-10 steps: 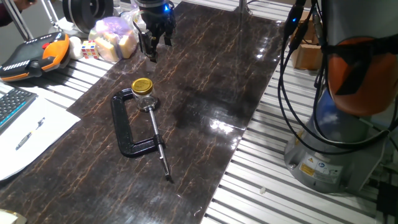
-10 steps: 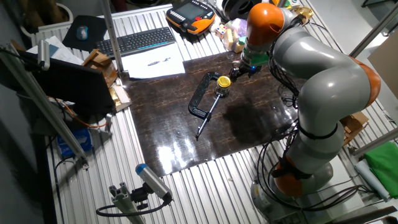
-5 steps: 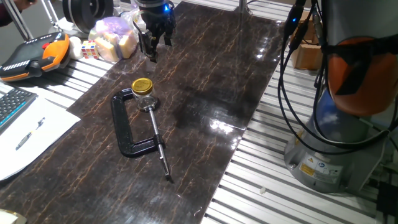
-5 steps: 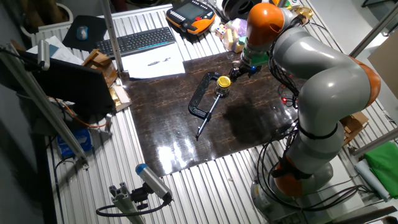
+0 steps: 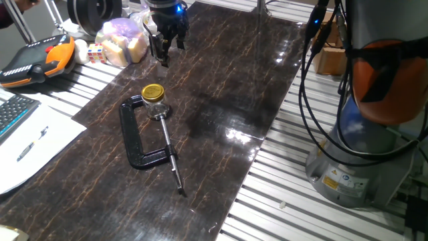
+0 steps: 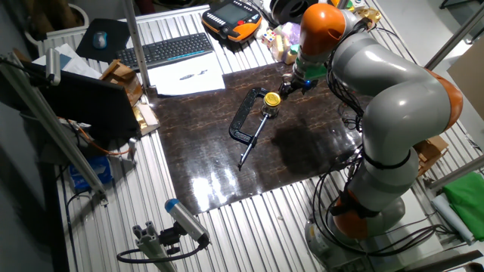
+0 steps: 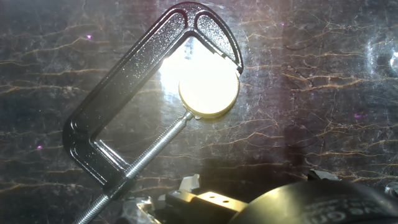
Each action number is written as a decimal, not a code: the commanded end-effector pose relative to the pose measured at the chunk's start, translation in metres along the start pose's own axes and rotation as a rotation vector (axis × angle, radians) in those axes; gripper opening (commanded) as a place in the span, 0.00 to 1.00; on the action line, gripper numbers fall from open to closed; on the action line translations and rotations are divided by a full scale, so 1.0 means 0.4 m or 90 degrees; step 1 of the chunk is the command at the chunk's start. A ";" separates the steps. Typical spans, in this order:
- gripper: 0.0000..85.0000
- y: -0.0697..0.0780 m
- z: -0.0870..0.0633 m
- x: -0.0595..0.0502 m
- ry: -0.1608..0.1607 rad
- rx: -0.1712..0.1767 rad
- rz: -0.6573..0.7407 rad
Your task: Unscrew the lid from the jar
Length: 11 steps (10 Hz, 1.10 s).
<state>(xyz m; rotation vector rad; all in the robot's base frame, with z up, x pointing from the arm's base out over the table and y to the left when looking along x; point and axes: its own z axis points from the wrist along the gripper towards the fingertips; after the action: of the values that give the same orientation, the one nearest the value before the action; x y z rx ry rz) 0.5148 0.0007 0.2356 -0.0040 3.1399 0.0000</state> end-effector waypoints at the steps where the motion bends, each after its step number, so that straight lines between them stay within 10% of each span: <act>1: 0.01 0.000 0.000 0.000 -0.020 -0.028 -0.026; 11: 0.01 0.022 -0.001 0.004 -0.026 -0.017 -0.016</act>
<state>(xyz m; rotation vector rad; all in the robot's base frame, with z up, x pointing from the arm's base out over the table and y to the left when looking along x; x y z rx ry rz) 0.5133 0.0097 0.2356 -0.0427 3.0990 0.0421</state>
